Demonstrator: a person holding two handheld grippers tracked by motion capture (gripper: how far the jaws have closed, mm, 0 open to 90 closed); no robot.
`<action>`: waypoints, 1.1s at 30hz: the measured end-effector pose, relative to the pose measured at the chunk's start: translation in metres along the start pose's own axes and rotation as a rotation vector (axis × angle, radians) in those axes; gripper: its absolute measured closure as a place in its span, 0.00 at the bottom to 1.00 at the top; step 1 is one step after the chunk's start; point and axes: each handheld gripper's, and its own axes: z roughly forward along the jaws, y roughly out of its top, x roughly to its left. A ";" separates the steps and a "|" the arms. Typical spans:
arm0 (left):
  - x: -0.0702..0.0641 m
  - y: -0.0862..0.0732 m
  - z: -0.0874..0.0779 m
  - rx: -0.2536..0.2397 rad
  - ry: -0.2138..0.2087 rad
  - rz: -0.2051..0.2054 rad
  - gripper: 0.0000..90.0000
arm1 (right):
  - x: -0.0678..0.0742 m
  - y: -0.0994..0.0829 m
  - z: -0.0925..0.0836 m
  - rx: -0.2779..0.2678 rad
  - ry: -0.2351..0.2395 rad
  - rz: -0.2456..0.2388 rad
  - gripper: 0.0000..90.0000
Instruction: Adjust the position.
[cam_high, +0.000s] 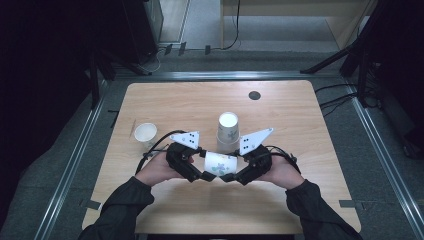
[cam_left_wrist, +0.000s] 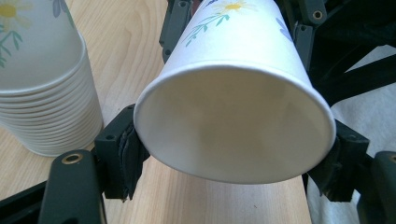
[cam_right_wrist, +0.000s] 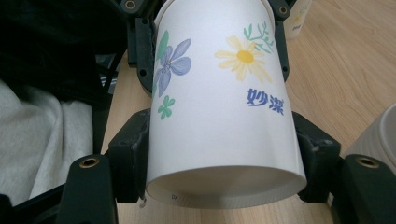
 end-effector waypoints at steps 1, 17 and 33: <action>0.000 0.000 0.000 0.000 0.001 -0.002 0.26 | 0.000 0.000 0.000 0.002 -0.002 0.000 0.36; 0.004 0.010 -0.014 0.168 0.071 0.015 0.26 | -0.003 -0.005 0.000 0.030 -0.047 0.019 0.31; 0.004 0.023 0.013 0.365 0.076 0.022 0.26 | -0.005 -0.014 0.019 0.088 -0.060 0.033 0.31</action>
